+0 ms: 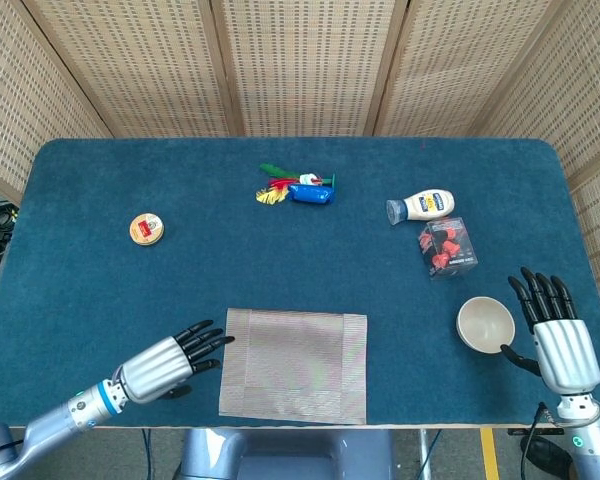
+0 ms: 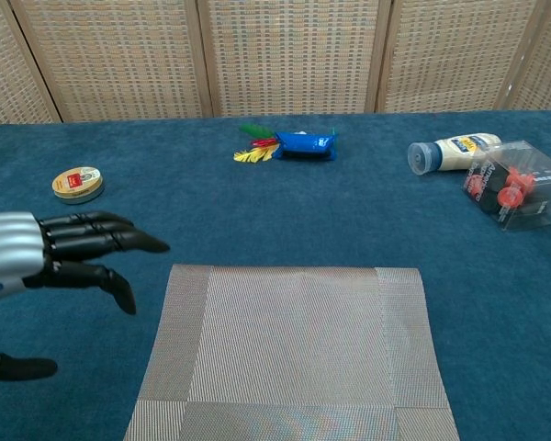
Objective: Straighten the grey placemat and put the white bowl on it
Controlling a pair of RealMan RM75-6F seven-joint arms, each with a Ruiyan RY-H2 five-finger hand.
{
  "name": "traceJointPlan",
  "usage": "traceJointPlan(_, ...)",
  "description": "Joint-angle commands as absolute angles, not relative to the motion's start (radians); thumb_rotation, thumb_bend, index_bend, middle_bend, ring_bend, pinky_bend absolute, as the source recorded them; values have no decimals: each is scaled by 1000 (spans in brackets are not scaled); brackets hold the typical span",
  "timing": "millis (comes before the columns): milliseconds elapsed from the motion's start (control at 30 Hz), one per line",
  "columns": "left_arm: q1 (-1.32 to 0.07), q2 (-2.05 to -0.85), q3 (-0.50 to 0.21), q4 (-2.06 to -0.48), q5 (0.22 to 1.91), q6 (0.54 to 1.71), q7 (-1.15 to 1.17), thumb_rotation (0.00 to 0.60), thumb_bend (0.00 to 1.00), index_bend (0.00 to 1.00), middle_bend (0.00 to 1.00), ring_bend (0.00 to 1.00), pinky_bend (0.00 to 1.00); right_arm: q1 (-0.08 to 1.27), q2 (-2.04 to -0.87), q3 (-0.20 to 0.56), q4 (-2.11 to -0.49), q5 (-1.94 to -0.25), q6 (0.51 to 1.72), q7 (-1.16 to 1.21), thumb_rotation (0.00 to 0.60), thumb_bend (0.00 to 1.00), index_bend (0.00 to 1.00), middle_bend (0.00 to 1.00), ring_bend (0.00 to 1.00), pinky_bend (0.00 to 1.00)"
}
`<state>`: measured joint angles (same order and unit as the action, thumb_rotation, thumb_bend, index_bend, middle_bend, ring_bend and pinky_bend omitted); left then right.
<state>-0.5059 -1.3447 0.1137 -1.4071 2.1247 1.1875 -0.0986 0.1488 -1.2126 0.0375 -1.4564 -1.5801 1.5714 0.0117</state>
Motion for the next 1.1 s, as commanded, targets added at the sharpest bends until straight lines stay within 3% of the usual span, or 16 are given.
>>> traceJointPlan(33,-526,-1371,136,-1387,2145,1170,-78,600,277,301,0,0,0,150,-1214,43,-1449,-1574,1565,13,600,0,0,0,0,0)
traceJointPlan(167,-540,-1406,155,-1366,2138,1147,-66,600,306,280,0,0,0,148,-1211,49,-1446,-1568,1562,25,600,0,0,0,0,0)
traceJointPlan(300,-551,-1435,171,-1352,2132,1123,-51,600,362,370,0,0,0,148,-1213,50,-1439,-1571,1558,26,600,0,0,0,0,0)
traceJointPlan(1100,-563,-1589,251,-1209,2089,1158,-53,600,364,402,0,0,0,143,-1213,56,-1438,-1575,1541,37,600,0,0,0,0,0)
